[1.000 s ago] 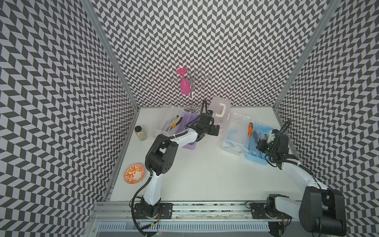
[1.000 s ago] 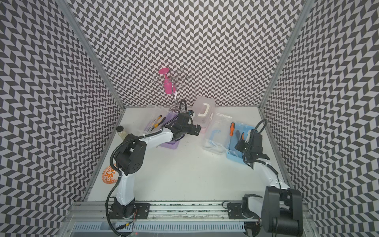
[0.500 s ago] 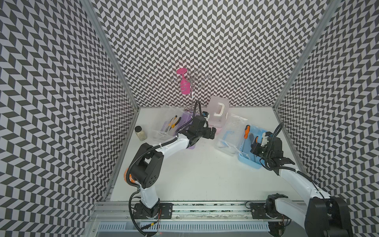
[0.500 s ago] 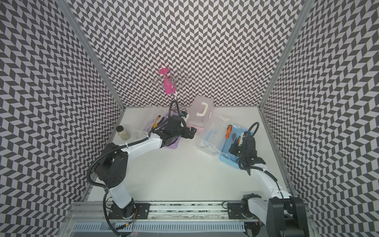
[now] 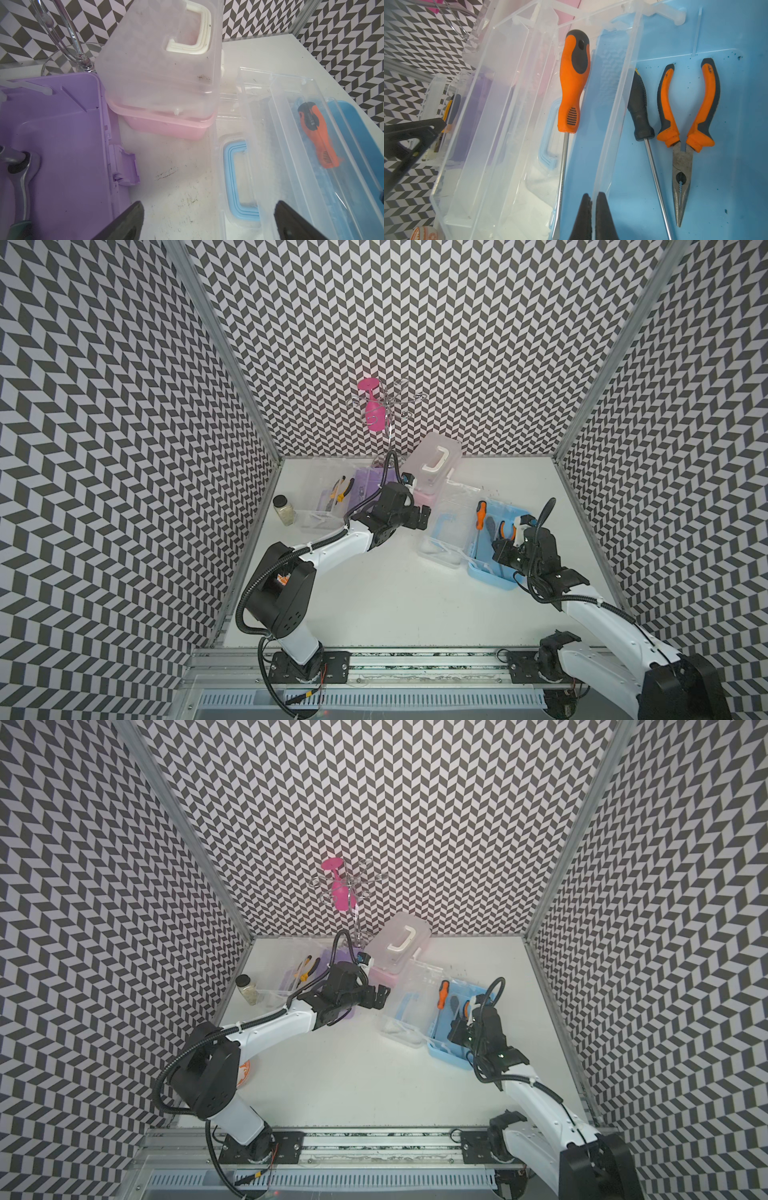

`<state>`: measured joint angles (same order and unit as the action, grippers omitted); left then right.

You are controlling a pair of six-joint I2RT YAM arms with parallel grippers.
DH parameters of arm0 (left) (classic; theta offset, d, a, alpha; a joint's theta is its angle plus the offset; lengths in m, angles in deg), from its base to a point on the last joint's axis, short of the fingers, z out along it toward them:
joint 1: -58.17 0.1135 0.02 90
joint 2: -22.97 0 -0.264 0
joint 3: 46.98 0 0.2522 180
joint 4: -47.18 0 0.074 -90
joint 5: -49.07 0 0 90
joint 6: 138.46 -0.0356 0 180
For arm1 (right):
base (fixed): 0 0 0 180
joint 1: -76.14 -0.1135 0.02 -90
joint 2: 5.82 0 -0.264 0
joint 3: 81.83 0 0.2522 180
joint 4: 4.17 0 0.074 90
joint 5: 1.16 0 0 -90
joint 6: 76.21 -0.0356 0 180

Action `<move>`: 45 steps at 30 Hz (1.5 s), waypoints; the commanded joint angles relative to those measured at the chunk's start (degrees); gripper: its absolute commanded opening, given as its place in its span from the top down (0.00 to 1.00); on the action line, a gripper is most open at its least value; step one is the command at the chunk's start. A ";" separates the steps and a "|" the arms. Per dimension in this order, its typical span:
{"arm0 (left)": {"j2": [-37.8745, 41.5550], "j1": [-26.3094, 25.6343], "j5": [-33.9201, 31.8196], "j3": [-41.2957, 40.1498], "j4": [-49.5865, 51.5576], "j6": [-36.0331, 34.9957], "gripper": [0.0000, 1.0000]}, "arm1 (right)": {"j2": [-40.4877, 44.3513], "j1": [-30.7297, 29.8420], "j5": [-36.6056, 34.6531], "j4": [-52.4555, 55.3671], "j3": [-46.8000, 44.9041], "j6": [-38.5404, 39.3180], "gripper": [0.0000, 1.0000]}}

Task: Close toolboxes
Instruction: Move the toolbox to the center of the board.

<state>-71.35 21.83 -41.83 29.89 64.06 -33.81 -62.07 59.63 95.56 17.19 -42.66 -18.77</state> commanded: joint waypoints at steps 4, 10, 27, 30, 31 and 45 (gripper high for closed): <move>4.97 0.03 1.42 -3.04 -1.69 1.34 0.01 | -0.28 -6.79 3.62 11.12 -3.17 0.84 0.99; 7.99 -0.01 2.89 -6.13 -1.93 2.77 0.01 | -0.28 -10.03 3.78 10.16 -3.35 1.32 0.99; 25.97 0.03 3.72 -22.23 -6.76 10.33 0.01 | -5.88 -12.84 4.44 3.92 4.03 -1.11 0.75; 27.93 -0.04 3.55 -24.61 -9.60 11.56 0.01 | -5.56 -12.76 3.21 3.85 6.23 -0.78 0.62; 28.37 -0.02 3.46 -25.23 -10.38 11.94 0.01 | -5.62 -12.75 2.80 3.92 7.05 -0.72 0.58; 26.36 -0.04 6.17 -27.89 -18.01 13.29 0.01 | -4.66 -10.35 -14.46 6.81 13.83 3.67 0.04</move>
<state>-44.31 21.83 -36.98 2.20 49.68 -21.55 -67.69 48.13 88.85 23.79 -30.83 -16.82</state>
